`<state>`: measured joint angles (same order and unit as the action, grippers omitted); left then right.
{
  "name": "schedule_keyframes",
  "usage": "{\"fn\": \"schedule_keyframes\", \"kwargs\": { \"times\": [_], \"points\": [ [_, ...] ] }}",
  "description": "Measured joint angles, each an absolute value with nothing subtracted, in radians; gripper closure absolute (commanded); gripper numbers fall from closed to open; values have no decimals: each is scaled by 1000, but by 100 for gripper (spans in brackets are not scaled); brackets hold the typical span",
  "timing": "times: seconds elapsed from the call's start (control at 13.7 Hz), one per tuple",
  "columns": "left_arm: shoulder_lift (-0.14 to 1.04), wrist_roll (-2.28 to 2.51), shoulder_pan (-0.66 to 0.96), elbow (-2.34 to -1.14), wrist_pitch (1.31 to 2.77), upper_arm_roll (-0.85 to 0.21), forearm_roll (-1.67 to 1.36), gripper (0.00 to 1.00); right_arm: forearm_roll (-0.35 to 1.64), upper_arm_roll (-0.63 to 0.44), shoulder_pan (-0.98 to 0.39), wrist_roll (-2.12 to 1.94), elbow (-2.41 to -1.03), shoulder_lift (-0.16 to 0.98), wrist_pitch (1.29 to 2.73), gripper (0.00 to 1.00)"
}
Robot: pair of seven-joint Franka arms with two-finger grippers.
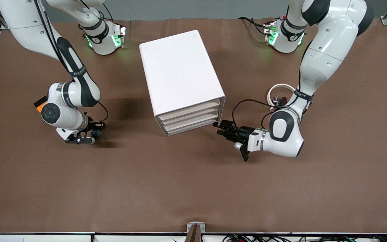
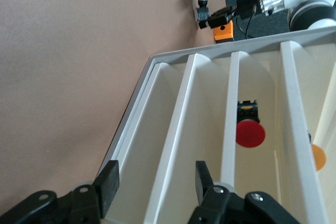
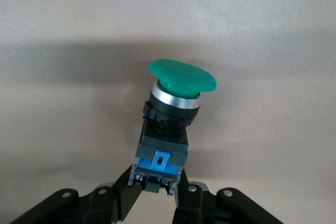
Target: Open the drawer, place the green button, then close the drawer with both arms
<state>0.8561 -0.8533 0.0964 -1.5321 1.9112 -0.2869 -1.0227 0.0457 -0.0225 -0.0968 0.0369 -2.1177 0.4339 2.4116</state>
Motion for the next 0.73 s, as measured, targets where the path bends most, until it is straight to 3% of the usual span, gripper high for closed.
{"fn": "schedule_keyframes", "kwargs": {
  "times": [0.44,0.73],
  "points": [
    [907,-955,90,-1530,1842,-287,-1098,36,45,-19,-234,38,-1800,414,2120,100],
    [927,-989,83,-1528,1821,-287,-1119,40,45,-20,-309,47,-1698,425,2073,96]
  ]
}}
